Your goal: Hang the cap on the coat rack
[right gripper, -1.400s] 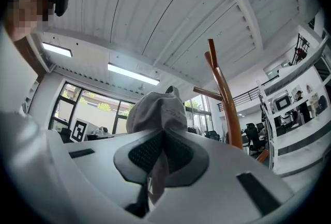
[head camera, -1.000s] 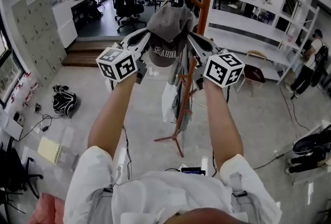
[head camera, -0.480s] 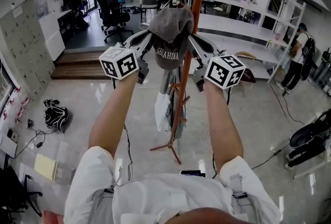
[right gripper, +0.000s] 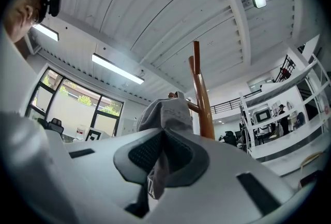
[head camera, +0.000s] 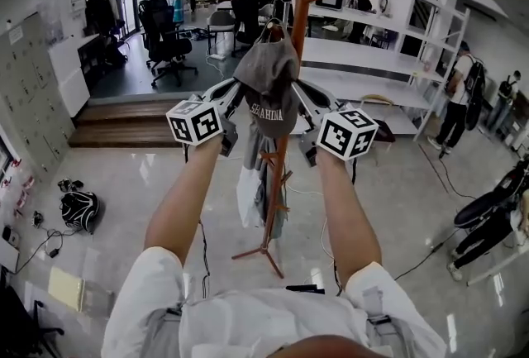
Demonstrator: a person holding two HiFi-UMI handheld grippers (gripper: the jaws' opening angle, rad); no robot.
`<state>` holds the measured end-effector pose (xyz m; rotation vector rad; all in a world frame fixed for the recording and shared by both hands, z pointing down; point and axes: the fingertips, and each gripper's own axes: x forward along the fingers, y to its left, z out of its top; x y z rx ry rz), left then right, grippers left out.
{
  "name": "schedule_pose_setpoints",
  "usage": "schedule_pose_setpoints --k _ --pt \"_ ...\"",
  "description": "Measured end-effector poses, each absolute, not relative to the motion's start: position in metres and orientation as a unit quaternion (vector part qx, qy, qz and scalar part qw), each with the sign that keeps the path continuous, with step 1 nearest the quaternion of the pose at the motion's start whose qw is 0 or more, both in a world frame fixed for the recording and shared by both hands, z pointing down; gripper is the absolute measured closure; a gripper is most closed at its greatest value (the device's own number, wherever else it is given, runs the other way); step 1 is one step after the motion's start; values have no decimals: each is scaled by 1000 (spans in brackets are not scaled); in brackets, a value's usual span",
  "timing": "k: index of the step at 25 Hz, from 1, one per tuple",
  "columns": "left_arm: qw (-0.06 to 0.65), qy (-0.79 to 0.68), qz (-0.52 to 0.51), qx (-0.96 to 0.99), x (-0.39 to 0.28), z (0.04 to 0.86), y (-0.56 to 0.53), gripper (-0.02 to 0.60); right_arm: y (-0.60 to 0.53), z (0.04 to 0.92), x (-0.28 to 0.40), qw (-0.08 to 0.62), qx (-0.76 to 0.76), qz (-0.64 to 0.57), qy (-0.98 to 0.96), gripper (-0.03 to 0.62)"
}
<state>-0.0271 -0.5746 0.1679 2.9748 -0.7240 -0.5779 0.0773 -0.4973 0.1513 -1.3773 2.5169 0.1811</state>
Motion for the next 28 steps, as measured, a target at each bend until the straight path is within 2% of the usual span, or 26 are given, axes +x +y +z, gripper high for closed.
schedule_pose_setpoints --k 28 --pt "88 -195 -162 963 29 214 -588 565 -500 192 109 115 -521 22 846 568"
